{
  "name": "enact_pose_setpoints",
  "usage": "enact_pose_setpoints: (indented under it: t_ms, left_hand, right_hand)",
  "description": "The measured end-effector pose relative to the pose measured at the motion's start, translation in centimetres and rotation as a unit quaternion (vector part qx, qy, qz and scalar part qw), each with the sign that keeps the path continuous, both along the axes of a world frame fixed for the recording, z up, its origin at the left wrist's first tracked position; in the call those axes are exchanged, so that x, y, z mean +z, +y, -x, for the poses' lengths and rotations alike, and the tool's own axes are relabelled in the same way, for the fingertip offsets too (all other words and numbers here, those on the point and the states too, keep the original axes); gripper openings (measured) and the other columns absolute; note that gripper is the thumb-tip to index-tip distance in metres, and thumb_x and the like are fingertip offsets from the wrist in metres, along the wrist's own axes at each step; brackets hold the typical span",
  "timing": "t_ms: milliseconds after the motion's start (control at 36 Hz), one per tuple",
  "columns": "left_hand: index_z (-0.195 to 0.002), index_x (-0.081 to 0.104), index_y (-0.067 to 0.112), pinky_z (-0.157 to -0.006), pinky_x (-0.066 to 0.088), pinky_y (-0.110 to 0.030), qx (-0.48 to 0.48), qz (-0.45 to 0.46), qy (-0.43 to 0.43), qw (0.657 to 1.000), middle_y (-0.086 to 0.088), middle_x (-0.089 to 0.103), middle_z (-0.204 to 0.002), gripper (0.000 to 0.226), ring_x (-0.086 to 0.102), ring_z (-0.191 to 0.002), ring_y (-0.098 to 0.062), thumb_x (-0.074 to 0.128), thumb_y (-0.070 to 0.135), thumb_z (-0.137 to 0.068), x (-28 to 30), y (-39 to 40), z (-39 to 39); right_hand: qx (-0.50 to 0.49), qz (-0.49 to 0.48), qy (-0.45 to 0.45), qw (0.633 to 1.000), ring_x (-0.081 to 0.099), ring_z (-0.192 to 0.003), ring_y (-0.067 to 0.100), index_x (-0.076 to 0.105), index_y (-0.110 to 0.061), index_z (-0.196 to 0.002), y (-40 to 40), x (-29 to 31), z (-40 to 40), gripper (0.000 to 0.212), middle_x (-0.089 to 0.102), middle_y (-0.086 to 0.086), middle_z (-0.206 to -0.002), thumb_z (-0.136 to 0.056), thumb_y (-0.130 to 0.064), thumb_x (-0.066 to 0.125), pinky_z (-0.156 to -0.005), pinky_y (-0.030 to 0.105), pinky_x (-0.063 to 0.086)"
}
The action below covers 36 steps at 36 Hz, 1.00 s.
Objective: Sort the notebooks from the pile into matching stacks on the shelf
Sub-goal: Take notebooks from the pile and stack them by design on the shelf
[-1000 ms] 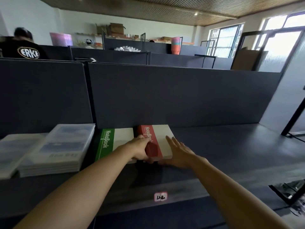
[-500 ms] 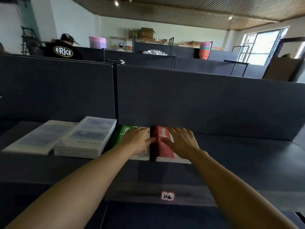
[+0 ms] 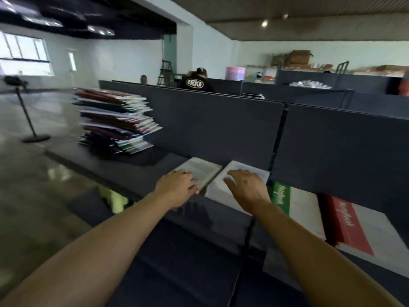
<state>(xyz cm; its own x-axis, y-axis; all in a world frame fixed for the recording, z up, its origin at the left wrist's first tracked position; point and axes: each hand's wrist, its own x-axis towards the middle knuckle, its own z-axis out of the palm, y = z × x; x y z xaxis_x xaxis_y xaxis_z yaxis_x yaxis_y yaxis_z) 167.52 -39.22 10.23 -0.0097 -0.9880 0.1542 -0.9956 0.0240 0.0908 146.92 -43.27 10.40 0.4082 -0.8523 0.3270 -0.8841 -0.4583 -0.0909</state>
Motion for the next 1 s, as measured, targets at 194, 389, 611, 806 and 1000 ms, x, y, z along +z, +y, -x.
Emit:
enact_pose_setpoints:
  t_ms: [194,389,611,806,1000]
  left_hand:
    - [-0.125,0.053,0.021,-0.092,0.042,-0.037,0.060,-0.004,0.005,0.998,-0.004,0.052,-0.127,0.043,0.046,-0.119,-0.024,0.036,0.051,-0.099,1.0,3.3,-12.1]
    - [-0.129,0.050,0.021,-0.095,0.043,-0.039,0.098,-0.004,0.002,0.995,-0.003,0.052,-0.130,0.044,0.046,-0.121,-0.024,0.038,0.050,-0.099,0.7,4.8,-20.4]
    - [-0.132,0.048,0.019,-0.098,0.041,-0.040,0.115,-0.001,0.005,0.993,-0.004,0.050,-0.132,0.048,0.045,-0.124,-0.026,0.036,0.051,-0.098,0.5,2.9,-26.3]
    - [-0.138,0.045,0.023,-0.097,0.039,-0.038,0.102,0.032,-0.002,0.994,-0.002,0.048,-0.135,0.046,0.044,-0.124,-0.024,0.038,0.048,-0.100,2.4,-1.6,-29.0]
    - [-0.129,0.052,0.023,-0.096,0.042,-0.039,0.082,0.058,-0.024,0.995,-0.001,0.052,-0.131,0.039,0.046,-0.122,-0.024,0.040,0.046,-0.099,3.8,-7.2,-30.5]
  right_hand:
    - [0.075,0.053,-0.026,0.995,0.057,-0.106,0.026,0.063,-0.019,-0.113,-0.1,1.1,-12.8,0.035,0.066,0.004,-0.114,-0.101,-0.038,0.036,-0.088,0.035,0.040]
    - [0.132,0.087,0.006,0.987,0.058,-0.097,0.027,0.063,-0.018,-0.100,-0.7,1.3,-21.4,0.039,0.067,0.005,-0.102,-0.099,-0.039,0.030,-0.086,0.035,0.039]
    - [0.099,0.134,0.026,0.986,0.057,-0.104,0.023,0.062,-0.020,-0.109,-4.4,4.5,-27.0,0.034,0.066,0.001,-0.108,-0.101,-0.038,0.034,-0.088,0.033,0.037]
    - [0.061,0.149,-0.017,0.987,0.054,-0.107,0.027,0.058,-0.016,-0.118,-9.8,8.1,-30.7,0.037,0.064,0.005,-0.115,-0.100,-0.038,0.034,-0.085,0.038,0.040]
    - [0.056,0.102,-0.027,0.993,0.048,-0.119,0.028,0.051,-0.016,-0.128,-14.1,11.1,-34.4,0.042,0.058,0.007,-0.128,-0.100,-0.042,0.033,-0.093,0.041,0.038]
